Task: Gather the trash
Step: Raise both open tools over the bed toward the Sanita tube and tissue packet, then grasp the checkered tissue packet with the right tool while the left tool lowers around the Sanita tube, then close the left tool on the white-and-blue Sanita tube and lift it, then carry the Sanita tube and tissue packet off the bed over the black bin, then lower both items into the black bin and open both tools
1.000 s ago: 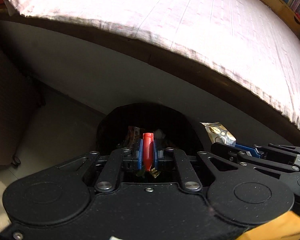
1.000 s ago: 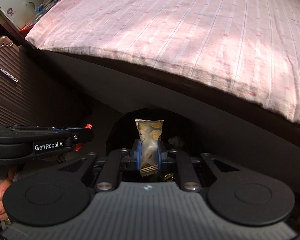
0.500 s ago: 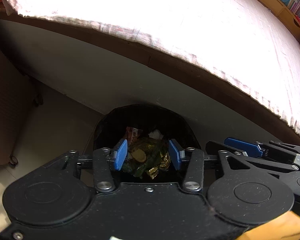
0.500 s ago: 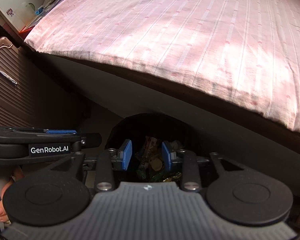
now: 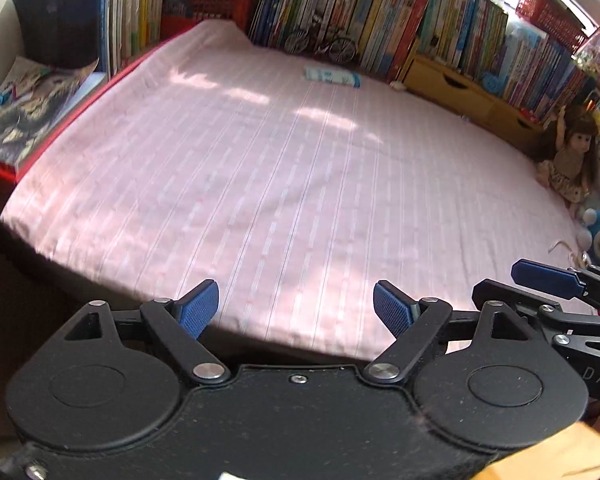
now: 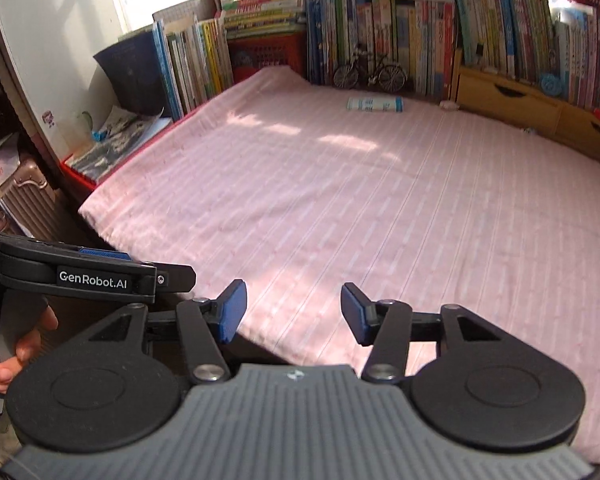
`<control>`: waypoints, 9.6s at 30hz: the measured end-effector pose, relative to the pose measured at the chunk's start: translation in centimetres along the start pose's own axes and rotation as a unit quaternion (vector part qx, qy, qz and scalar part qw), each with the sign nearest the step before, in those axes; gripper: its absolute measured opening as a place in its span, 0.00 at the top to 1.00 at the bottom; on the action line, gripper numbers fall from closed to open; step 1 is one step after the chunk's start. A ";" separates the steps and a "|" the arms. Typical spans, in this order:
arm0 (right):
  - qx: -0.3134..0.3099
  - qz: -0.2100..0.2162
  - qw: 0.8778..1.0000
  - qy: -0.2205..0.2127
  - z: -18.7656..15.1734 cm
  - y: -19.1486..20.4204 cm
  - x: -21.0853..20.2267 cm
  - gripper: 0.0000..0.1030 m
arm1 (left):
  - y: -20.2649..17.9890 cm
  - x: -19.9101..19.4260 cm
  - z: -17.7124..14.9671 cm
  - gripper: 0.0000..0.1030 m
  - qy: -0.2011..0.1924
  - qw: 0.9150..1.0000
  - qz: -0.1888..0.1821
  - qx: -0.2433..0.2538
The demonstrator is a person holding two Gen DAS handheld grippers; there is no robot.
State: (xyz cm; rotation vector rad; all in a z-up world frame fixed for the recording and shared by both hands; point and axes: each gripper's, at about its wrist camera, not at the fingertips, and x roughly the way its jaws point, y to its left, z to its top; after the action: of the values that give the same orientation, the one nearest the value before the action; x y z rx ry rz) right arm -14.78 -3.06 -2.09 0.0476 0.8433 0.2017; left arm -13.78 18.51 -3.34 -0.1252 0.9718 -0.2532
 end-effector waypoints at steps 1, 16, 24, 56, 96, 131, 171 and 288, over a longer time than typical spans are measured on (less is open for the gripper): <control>-0.002 -0.006 1.000 -0.015 1.2 -0.4 -0.5 0.26 | -0.7 -0.7 1.6 0.18 -0.011 1.000 -0.005 0.001; 0.014 -0.124 0.987 -0.105 19.8 -13.8 2.9 0.14 | -6.1 6.7 21.2 0.07 -0.085 0.996 0.033 -0.009; 0.040 -0.115 0.991 -0.058 24.4 -22.7 12.8 0.14 | -8.1 18.8 26.1 0.07 -0.072 0.995 0.064 -0.015; 0.042 -0.064 0.995 0.057 25.7 -28.2 42.0 0.38 | -8.1 43.6 29.8 0.02 -0.051 0.994 0.047 -0.087; 0.078 -0.044 0.996 0.019 22.6 -30.4 38.2 0.53 | -13.4 42.1 29.4 0.24 -0.052 0.989 0.139 0.001; 0.116 -0.023 0.993 0.020 20.0 -31.3 33.6 0.53 | -14.2 39.2 27.7 0.87 0.026 0.998 0.046 -0.036; 0.030 -0.076 0.995 0.055 19.6 -28.1 34.7 0.54 | -13.6 41.6 27.9 0.85 -0.006 0.990 0.138 -0.024; 0.187 0.038 0.940 0.283 -12.5 1.0 13.3 0.52 | 2.9 10.5 -21.0 0.79 0.256 0.956 0.078 -0.117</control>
State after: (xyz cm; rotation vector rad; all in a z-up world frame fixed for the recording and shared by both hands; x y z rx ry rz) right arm -15.69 0.04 -20.08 0.3945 1.4489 0.1237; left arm -25.06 18.65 -24.16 -0.2048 1.5208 -0.0189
